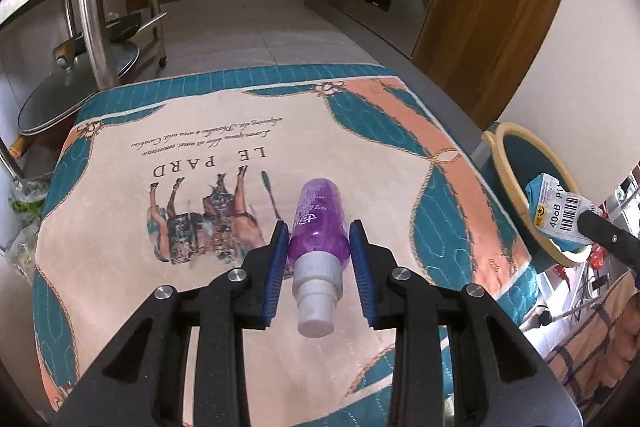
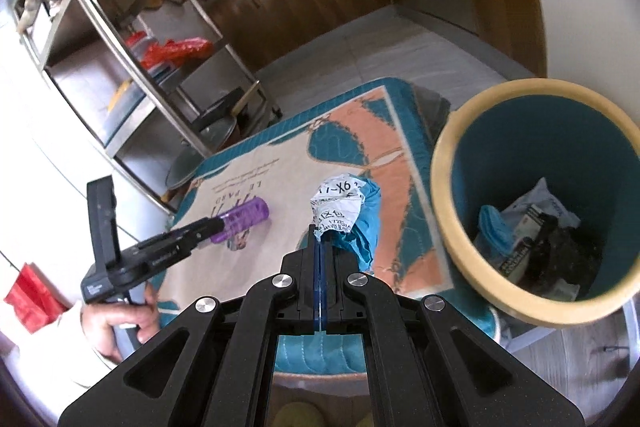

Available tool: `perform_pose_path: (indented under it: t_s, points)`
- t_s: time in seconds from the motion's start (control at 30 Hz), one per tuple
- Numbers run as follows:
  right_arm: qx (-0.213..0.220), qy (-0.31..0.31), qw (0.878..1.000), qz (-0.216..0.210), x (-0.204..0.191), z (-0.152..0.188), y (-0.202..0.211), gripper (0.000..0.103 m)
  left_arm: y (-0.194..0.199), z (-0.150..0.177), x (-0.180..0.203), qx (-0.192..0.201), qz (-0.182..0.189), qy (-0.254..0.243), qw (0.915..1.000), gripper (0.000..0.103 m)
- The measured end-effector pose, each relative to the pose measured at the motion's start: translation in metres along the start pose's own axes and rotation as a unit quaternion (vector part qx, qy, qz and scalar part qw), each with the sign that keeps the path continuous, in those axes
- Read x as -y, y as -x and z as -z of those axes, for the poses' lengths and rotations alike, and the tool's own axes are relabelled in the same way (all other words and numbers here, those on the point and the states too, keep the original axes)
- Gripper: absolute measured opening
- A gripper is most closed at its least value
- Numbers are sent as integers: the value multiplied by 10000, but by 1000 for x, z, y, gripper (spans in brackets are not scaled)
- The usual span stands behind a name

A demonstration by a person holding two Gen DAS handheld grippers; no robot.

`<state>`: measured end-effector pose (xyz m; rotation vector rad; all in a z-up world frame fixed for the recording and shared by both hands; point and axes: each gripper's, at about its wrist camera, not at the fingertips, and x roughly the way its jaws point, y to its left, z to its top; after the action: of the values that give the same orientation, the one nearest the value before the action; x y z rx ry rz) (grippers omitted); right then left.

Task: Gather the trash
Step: 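Carry the purple bottle and wrapper over the teal bin with both tools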

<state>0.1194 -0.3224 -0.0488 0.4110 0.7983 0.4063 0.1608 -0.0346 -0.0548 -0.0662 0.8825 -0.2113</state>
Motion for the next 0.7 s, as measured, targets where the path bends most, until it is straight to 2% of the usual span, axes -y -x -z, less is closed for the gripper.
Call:
perform_pose_path:
  t_s: [0.2,0.7]
  points:
    - [117,-171,9998,11,11,1,10,1,12,1,12,146,115,-80,9998,31]
    - [207,-174,9996,-78,10,1,14,1,37,-2,25,609,341,-136,9975,31]
